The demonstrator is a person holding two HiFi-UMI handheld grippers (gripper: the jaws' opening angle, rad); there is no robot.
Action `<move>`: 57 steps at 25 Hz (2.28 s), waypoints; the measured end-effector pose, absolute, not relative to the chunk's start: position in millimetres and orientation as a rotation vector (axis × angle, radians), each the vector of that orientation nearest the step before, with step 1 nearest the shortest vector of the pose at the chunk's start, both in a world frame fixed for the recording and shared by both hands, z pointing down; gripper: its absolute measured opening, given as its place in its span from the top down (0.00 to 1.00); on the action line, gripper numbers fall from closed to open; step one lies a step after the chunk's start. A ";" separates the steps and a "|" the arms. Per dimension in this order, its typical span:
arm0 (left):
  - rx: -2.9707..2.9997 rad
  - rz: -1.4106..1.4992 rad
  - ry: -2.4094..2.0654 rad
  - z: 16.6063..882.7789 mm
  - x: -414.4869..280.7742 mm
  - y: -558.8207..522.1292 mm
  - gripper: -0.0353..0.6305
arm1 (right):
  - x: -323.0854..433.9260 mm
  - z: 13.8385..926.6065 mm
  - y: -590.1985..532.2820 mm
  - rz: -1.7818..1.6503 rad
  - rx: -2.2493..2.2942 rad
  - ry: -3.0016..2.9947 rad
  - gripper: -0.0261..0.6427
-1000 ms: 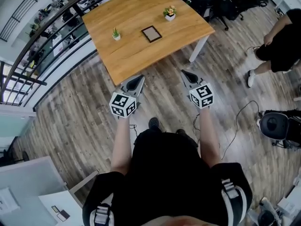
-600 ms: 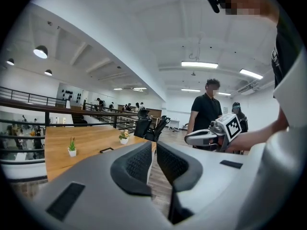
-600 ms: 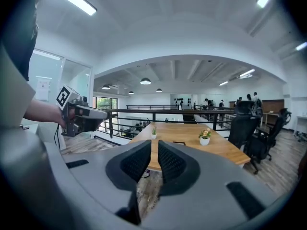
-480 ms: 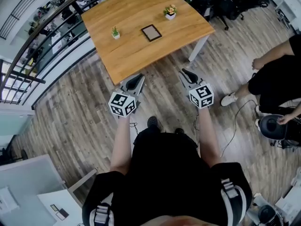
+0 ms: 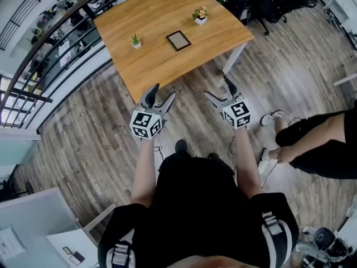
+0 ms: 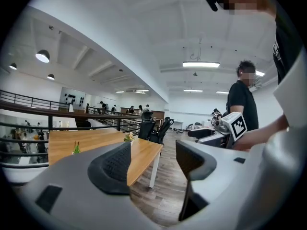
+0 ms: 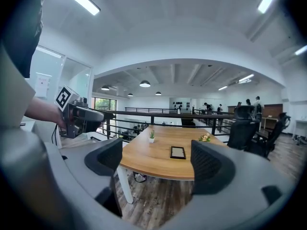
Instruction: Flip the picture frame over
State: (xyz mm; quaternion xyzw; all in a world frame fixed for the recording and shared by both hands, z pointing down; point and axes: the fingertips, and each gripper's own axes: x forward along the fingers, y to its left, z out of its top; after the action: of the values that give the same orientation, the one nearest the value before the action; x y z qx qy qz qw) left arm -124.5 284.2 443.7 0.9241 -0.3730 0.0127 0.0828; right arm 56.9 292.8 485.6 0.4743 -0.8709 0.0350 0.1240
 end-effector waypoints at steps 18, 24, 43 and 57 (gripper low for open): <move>2.784 0.068 -1.008 457.5 -147.4 249.4 0.50 | 38.0 495.1 270.4 0.150 1.493 -2.489 0.31; 2.807 0.105 -0.942 462.6 -155.9 234.3 0.50 | 30.7 501.7 263.0 0.176 1.567 -2.460 0.31; 2.779 0.124 -0.979 467.2 -120.5 176.6 0.50 | 70.6 504.5 202.0 0.205 1.540 -2.467 0.33; 2.682 0.146 -1.133 475.1 -98.0 126.6 0.50 | 104.4 511.1 129.7 0.216 1.397 -2.532 0.34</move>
State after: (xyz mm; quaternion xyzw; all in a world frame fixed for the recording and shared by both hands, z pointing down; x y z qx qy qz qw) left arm -98.0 126.6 475.1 0.9141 -0.3863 0.0497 0.1128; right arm 104.4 129.7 511.1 0.4782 -0.8668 0.0740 0.1205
